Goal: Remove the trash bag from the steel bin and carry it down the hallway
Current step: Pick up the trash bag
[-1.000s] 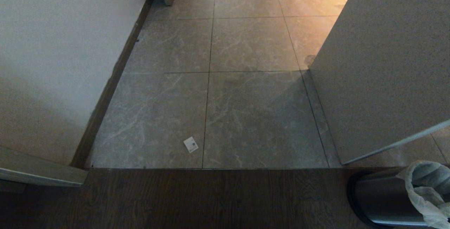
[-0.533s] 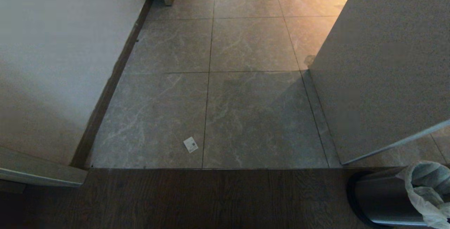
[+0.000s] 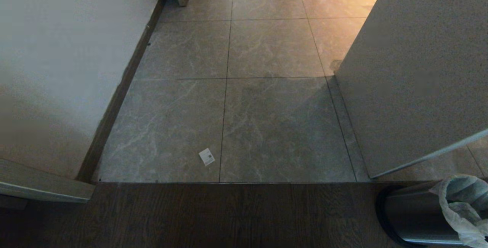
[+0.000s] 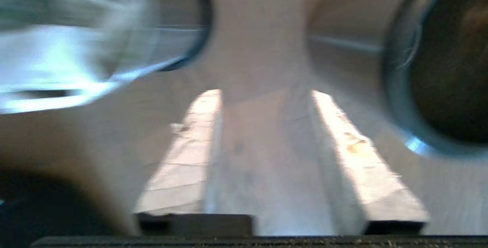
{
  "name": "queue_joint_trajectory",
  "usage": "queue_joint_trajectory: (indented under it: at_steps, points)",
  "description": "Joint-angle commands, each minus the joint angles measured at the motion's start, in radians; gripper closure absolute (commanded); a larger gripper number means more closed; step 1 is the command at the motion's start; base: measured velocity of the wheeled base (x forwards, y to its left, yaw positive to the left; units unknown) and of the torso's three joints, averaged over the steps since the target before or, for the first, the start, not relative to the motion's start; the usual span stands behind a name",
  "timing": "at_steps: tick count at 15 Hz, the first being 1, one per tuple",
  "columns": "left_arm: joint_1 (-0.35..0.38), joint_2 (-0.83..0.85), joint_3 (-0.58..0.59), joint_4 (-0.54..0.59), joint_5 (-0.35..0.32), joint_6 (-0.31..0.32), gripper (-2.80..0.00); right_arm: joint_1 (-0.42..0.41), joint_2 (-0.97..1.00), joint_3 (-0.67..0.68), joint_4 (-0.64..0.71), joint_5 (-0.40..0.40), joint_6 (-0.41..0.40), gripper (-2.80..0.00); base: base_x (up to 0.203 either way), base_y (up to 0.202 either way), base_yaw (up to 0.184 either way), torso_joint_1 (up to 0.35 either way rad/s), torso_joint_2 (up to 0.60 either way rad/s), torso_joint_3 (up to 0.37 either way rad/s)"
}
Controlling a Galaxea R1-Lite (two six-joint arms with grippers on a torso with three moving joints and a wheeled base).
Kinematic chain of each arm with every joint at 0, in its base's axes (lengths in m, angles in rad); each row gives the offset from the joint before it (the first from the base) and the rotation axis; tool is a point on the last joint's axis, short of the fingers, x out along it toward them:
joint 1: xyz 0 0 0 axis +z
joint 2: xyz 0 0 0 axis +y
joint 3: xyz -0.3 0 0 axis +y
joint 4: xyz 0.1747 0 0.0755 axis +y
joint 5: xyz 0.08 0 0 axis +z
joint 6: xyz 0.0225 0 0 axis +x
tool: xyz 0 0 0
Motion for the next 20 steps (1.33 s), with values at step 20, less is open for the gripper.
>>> queue_joint_trajectory:
  at_steps: [20]
  points:
    - [0.000, 0.000, 0.000, 0.000, 0.000, 0.000, 0.00, 0.087, -1.094, 0.796, 0.095, -0.136, -0.194, 0.00, 0.000, 0.000, 0.000, 0.000, 0.00, 0.000]
